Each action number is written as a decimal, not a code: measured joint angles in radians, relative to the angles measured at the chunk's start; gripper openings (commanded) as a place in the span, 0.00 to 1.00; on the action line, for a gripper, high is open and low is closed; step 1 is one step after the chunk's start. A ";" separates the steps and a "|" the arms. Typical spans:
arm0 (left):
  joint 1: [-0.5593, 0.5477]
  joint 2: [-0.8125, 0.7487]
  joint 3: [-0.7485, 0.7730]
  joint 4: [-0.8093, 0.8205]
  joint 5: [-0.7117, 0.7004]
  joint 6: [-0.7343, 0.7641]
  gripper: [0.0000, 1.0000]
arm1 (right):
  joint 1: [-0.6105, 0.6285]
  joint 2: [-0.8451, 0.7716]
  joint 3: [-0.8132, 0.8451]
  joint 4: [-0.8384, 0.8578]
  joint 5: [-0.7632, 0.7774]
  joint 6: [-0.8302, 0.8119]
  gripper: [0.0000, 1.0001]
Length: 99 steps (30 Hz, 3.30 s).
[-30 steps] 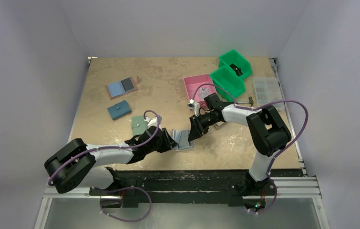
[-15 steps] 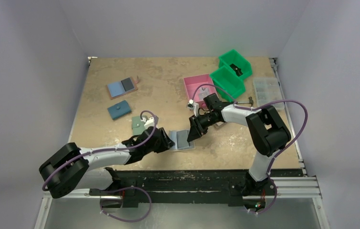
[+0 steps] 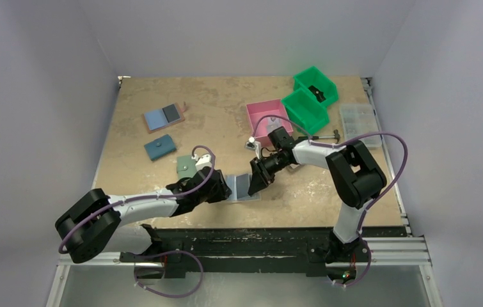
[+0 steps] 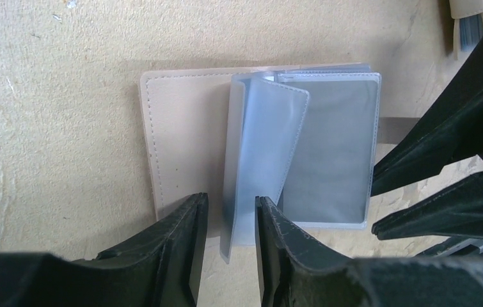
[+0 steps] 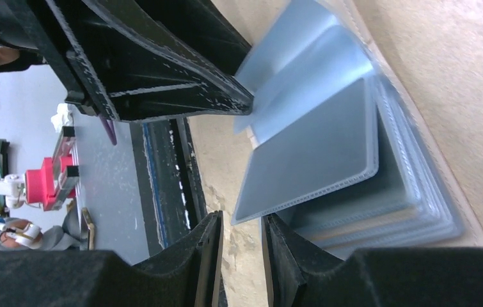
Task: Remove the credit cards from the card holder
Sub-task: Remove the credit card from the card holder.
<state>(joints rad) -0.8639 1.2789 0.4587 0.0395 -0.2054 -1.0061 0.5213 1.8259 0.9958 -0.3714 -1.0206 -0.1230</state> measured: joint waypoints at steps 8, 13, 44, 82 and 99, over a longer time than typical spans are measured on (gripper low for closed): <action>0.000 0.000 0.000 -0.004 0.000 0.024 0.35 | 0.040 0.000 0.087 -0.026 0.000 -0.017 0.36; 0.000 -0.002 -0.010 0.008 0.000 0.031 0.38 | 0.074 0.015 0.156 -0.040 0.000 -0.035 0.37; 0.000 -0.489 -0.117 -0.114 0.008 0.031 0.47 | 0.127 0.117 0.188 -0.050 0.098 -0.088 0.35; 0.067 -0.156 -0.130 0.127 0.068 0.050 0.38 | 0.127 0.110 0.195 -0.090 0.121 -0.153 0.33; 0.106 -0.057 -0.130 0.200 0.109 0.056 0.41 | 0.127 0.110 0.195 -0.093 0.121 -0.159 0.33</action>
<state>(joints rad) -0.7582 1.2221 0.3286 0.2390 -0.0959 -0.9501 0.6479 1.9358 1.1912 -0.4648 -0.8993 -0.2817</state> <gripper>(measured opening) 0.408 0.336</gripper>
